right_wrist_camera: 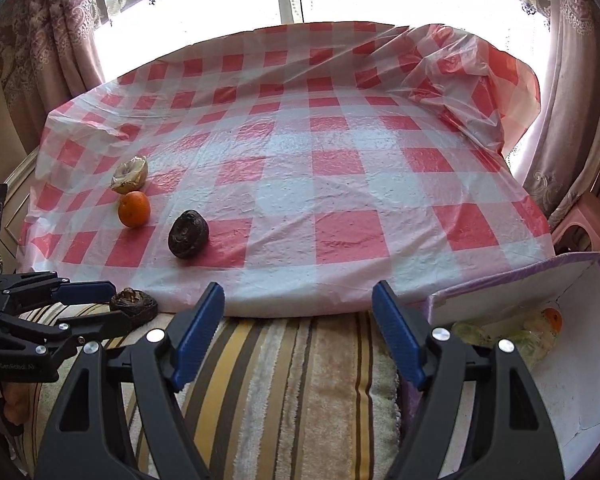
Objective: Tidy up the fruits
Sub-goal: 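Move both tools back to the table toward the two dark dried fruits, then grasp a dark dried fruit with the left tool while the right tool grasps another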
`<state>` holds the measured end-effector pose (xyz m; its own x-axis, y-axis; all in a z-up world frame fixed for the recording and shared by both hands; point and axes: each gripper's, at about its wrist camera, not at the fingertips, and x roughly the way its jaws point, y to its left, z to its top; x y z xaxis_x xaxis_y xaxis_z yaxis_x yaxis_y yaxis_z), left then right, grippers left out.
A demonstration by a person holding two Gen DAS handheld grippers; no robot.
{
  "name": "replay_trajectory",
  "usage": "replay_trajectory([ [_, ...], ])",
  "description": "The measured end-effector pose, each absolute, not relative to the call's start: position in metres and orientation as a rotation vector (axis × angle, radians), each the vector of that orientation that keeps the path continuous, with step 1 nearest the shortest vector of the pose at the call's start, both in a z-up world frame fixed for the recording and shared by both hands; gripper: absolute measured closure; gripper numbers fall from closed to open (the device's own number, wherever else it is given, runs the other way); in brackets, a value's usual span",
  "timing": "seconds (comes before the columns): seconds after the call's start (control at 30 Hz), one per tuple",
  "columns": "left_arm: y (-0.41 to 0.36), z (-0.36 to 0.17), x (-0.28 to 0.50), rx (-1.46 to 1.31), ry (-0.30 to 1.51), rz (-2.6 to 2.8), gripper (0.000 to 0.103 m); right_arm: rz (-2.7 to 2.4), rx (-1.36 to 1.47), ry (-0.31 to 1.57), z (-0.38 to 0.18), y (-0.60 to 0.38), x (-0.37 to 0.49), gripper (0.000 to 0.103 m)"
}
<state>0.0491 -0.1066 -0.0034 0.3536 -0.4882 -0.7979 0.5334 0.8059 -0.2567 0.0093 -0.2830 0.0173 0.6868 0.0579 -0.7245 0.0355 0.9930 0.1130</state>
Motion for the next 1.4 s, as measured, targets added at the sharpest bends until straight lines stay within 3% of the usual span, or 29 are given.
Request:
replay_trajectory([
  [0.37, -0.110, -0.010, 0.057, 0.041, 1.037, -0.690, 0.067, 0.068, 0.108, 0.828, 0.012, -0.262, 0.032, 0.027],
  [0.7, -0.066, 0.008, 0.074, 0.070, 0.923, -0.493, 0.067, 0.134, 0.040, 0.840, 0.012, -0.220, 0.064, 0.027],
  [1.07, -0.028, -0.005, 0.101, 0.085, 0.948, -0.379, 0.066, 0.148, -0.025, 0.886, -0.001, -0.192, 0.091, 0.027],
  [1.3, -0.027, -0.009, 0.101, 0.068, 0.950, -0.394, 0.056, 0.141, -0.027, 0.904, -0.006, -0.190, 0.097, 0.027],
  [1.4, -0.028, -0.010, 0.101, 0.068, 0.948, -0.397, 0.057, 0.140, -0.026, 0.912, -0.010, -0.189, 0.100, 0.027],
])
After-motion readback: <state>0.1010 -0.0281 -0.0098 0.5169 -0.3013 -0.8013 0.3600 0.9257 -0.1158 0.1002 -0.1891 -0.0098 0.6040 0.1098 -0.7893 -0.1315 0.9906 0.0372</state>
